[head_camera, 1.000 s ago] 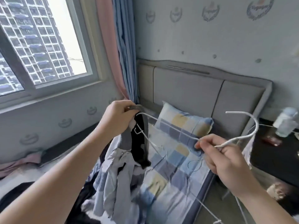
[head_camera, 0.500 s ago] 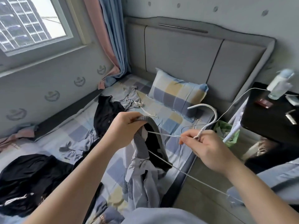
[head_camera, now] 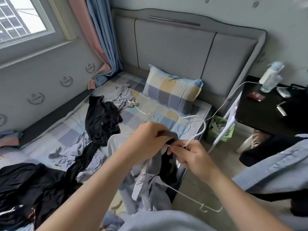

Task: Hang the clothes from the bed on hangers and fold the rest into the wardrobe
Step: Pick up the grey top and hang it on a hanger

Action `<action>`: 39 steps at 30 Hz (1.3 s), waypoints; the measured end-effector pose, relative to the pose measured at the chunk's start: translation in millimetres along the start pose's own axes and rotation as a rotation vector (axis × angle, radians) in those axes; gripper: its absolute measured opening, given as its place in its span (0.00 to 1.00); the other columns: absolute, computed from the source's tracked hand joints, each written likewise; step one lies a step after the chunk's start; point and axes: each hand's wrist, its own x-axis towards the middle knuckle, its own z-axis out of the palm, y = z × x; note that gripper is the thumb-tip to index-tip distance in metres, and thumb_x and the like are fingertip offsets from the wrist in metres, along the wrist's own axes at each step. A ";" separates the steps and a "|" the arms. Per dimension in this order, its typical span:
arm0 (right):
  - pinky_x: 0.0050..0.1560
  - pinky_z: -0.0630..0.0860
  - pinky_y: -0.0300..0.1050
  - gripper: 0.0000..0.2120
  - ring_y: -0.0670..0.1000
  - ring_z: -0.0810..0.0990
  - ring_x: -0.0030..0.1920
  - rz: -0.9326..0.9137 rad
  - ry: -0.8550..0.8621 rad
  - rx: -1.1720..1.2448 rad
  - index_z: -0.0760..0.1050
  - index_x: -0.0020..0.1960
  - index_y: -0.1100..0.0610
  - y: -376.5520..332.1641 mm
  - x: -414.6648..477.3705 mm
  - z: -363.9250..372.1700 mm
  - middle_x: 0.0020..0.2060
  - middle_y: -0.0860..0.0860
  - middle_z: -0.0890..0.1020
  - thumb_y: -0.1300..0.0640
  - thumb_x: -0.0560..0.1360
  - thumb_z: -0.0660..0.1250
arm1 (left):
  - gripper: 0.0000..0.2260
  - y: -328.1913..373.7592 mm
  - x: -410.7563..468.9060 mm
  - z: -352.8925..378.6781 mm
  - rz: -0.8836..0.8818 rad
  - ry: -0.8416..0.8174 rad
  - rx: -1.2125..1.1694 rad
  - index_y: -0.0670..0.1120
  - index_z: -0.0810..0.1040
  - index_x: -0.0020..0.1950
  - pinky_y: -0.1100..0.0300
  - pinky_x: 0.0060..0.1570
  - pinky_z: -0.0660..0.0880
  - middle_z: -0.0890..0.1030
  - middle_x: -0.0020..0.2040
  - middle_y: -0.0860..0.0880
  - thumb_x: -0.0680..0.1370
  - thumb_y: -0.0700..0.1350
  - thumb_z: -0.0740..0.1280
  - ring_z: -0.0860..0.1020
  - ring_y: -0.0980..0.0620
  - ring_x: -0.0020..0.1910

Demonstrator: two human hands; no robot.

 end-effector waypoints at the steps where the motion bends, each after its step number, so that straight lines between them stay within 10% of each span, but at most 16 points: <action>1: 0.26 0.55 0.38 0.11 0.49 0.56 0.24 -0.023 -0.004 -0.001 0.82 0.39 0.55 -1.0 -2.5 -2.2 0.22 0.48 0.61 0.55 0.77 0.65 | 0.09 -1.0 -2.0 0.4 0.044 -0.031 0.061 0.51 0.85 0.48 0.62 0.44 0.70 0.81 0.43 0.53 0.80 0.50 0.66 0.76 0.55 0.43; 6: 0.27 0.58 0.38 0.12 0.48 0.59 0.24 -0.106 0.014 -0.094 0.82 0.44 0.58 -9.6 -8.7 -18.7 0.22 0.46 0.63 0.51 0.77 0.66 | 0.24 -16.9 -15.8 -14.2 0.075 -0.144 0.408 0.58 0.79 0.49 0.55 0.52 0.72 0.77 0.45 0.60 0.73 0.72 0.52 0.74 0.58 0.47; 16: 0.30 0.66 0.37 0.13 0.46 0.67 0.27 -0.159 0.031 -0.295 0.83 0.46 0.49 -19.3 -8.8 -47.7 0.26 0.47 0.72 0.41 0.77 0.66 | 0.07 -41.7 -20.2 -32.7 0.134 -0.050 0.108 0.53 0.84 0.54 0.70 0.45 0.73 0.81 0.45 0.64 0.81 0.46 0.66 0.80 0.63 0.46; 29: 0.37 0.69 0.38 0.14 0.43 0.73 0.31 -0.221 0.045 -0.389 0.79 0.40 0.40 -21.4 -2.1 -25.9 0.29 0.45 0.76 0.55 0.81 0.65 | 0.08 -16.0 -10.0 2.4 0.306 0.063 0.070 0.40 0.80 0.44 0.62 0.38 0.69 0.75 0.35 0.52 0.82 0.39 0.66 0.73 0.56 0.37; 35: 0.58 0.73 0.44 0.06 0.50 0.78 0.55 -0.539 0.543 -0.651 0.80 0.53 0.61 -5.6 -10.0 -34.7 0.49 0.49 0.79 0.60 0.78 0.66 | 0.06 -33.8 -11.8 -3.0 0.173 0.268 -0.023 0.44 0.84 0.49 0.61 0.40 0.74 0.81 0.39 0.55 0.81 0.38 0.67 0.78 0.54 0.39; 39: 0.52 0.76 0.39 0.10 0.45 0.79 0.52 -0.458 0.408 -0.611 0.77 0.60 0.54 11.2 -11.5 -25.3 0.51 0.46 0.80 0.56 0.79 0.66 | 0.06 -31.5 -12.0 -5.7 0.111 0.436 -0.093 0.44 0.83 0.46 0.67 0.33 0.70 0.79 0.34 0.55 0.80 0.38 0.68 0.75 0.57 0.33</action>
